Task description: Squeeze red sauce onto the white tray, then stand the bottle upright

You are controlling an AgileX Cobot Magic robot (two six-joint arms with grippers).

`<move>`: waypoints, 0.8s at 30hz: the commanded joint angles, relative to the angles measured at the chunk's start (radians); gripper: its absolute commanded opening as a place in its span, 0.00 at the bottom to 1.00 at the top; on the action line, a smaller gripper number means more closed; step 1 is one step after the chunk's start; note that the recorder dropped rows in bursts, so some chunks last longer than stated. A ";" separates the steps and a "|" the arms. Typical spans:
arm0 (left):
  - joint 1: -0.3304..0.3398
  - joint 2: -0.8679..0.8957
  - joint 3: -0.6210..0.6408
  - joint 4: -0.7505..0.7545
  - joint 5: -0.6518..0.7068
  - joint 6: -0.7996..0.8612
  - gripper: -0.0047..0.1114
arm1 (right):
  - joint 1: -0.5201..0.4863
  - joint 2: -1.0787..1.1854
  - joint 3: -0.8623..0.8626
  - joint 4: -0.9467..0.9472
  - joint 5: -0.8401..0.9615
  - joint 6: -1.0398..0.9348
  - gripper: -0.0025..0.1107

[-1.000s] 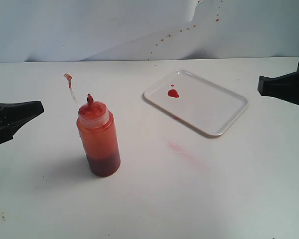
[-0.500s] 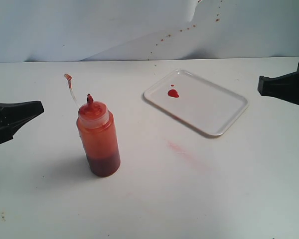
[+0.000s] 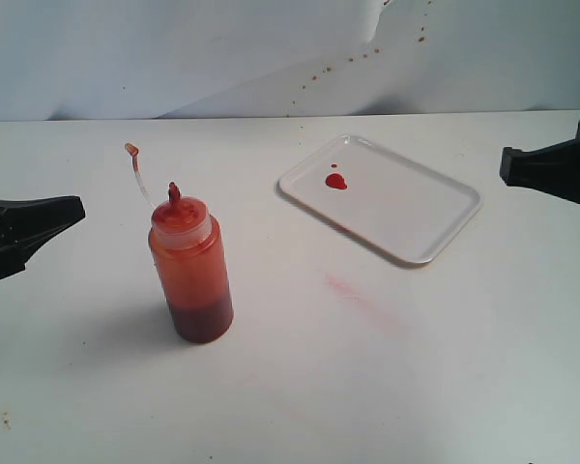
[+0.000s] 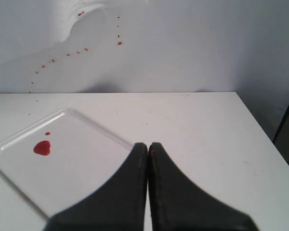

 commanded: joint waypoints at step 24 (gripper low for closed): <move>0.002 -0.238 0.006 0.001 -0.009 0.005 0.04 | -0.003 -0.005 0.007 -0.003 0.013 0.005 0.02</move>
